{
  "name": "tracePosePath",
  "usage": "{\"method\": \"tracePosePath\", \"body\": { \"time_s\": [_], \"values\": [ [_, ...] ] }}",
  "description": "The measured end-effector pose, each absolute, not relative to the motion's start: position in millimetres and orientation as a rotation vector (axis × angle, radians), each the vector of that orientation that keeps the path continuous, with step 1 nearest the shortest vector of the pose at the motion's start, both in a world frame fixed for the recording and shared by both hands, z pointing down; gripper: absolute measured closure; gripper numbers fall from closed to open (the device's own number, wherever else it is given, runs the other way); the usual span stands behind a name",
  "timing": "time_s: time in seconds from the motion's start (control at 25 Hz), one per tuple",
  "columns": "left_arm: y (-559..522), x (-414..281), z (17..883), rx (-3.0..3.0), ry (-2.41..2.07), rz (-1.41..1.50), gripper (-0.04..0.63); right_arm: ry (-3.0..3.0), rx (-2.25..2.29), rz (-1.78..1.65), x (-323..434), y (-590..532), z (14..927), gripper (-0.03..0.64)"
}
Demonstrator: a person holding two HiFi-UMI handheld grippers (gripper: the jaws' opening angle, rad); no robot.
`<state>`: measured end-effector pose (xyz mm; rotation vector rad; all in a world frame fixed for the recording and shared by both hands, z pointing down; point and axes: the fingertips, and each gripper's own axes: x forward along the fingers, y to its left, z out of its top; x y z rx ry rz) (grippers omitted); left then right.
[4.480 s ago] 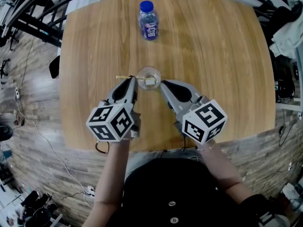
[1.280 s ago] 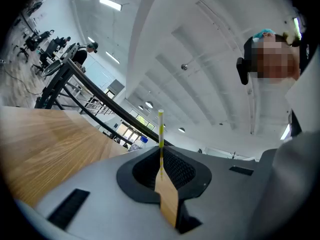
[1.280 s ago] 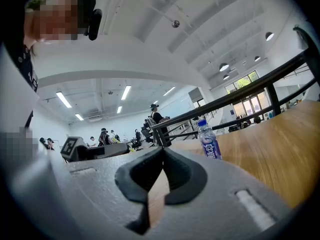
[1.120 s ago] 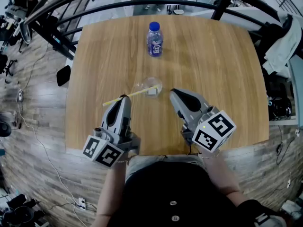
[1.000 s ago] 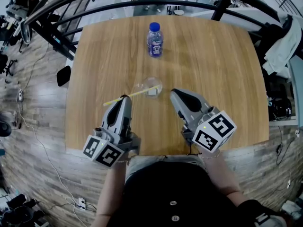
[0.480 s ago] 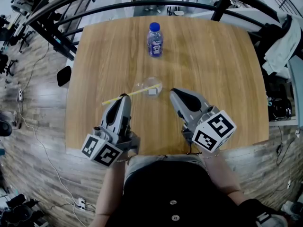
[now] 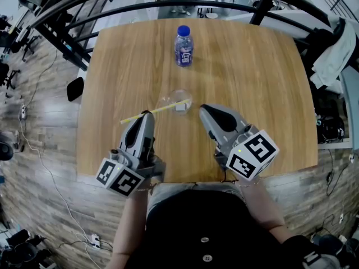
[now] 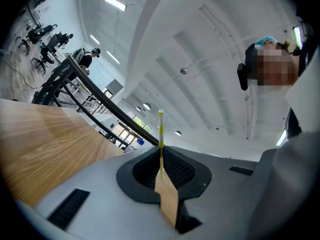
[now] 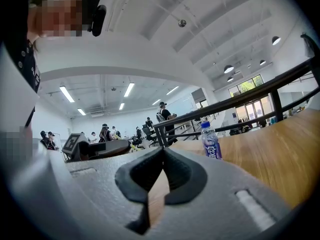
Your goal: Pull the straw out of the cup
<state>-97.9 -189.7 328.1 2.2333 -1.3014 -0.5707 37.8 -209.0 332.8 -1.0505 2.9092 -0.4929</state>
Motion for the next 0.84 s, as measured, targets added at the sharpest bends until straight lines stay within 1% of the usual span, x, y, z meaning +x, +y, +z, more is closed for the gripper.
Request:
{"method": "tracePosePath", "body": {
  "time_s": [0.84],
  "values": [
    [-185.1,-113.1,333.3,2.203,-1.327,-0.577,0.562,2.964,-1.007,-0.527,25.1,-200.9,345.1,0.62]
  ]
}}
